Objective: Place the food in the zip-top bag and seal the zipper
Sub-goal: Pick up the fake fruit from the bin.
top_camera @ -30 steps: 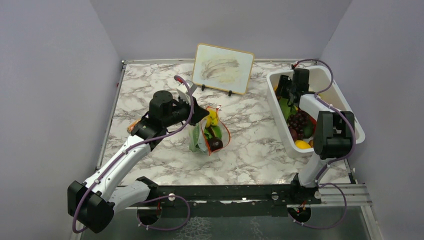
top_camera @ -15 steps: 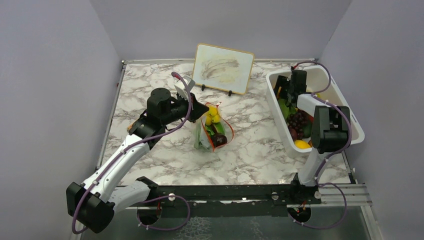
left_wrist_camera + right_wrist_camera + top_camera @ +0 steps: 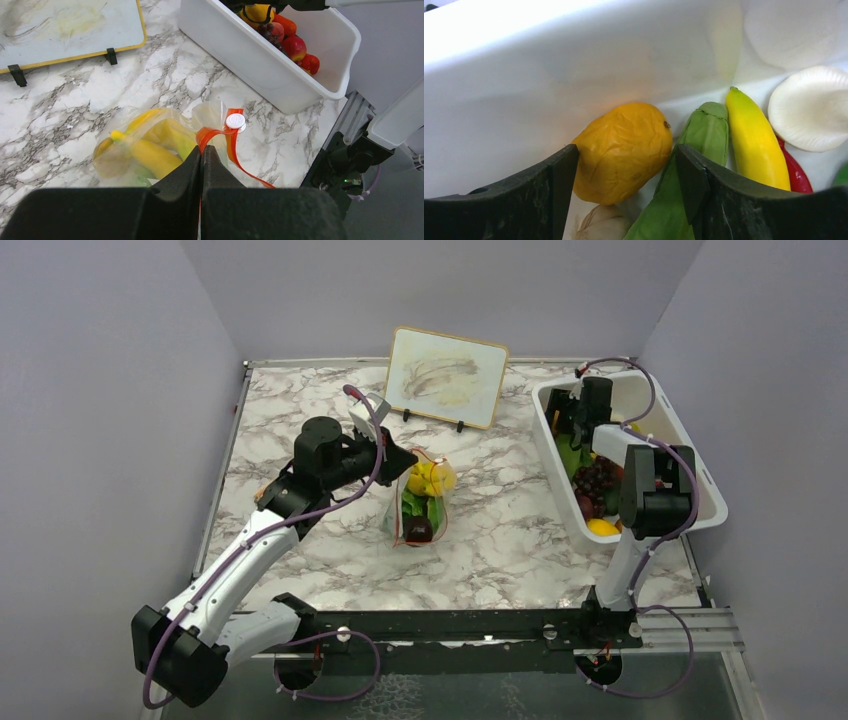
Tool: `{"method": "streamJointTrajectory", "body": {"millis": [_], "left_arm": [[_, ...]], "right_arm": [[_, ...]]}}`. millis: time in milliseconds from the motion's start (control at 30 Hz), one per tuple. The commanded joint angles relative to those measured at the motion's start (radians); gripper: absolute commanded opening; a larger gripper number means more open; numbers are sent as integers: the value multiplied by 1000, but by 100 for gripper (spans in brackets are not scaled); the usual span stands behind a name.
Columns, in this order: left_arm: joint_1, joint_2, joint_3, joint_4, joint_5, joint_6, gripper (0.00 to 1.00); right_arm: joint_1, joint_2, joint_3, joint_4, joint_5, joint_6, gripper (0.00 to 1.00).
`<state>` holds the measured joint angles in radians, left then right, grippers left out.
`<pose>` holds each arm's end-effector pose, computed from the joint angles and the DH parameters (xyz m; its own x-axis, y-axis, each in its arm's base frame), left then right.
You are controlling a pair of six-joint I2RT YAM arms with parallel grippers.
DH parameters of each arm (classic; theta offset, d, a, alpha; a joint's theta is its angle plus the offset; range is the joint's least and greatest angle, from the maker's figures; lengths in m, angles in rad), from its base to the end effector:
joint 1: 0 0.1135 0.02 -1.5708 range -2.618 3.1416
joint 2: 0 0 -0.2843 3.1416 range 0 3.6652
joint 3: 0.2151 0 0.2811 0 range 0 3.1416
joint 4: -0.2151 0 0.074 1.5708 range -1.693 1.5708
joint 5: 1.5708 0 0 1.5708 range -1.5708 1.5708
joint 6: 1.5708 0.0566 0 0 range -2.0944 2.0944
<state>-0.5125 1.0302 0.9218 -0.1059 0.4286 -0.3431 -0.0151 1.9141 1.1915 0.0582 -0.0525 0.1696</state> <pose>0.2288 -0.1557 0.3605 -0.4436 -0.1015 -0.8904 0.6910 0.5940 -0.4119 0.4641 -0.0040 0.1641 -0.6121 0.1778 -0.7705 0.0782 0.9832 0.1648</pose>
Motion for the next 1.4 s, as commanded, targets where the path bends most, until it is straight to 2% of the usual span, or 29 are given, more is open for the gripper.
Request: {"method": "streamJointTrajectory", "body": {"millis": [0,133,400,600,1200,1367], "left_arm": [[-2,-39,29,42,-19,-2,0],[-1,-42,31,39,-20,5,0],[-3,-49,29,33,-40,15,0],[-1,-42,37,35,-43,16,0],[-3,13,20,92,-121,5,0],[-2,17,14,100,-130,3,0]], "right_arm": [[-1,42,23,-81,-27,-66,74],[-8,57,31,-89,-66,-80,72],[-8,17,7,-72,-88,-74,52],[-8,-44,10,-93,-73,-59,45],[-6,-292,45,-286,16,-26,42],[21,-345,76,-369,90,-24,41]]}}
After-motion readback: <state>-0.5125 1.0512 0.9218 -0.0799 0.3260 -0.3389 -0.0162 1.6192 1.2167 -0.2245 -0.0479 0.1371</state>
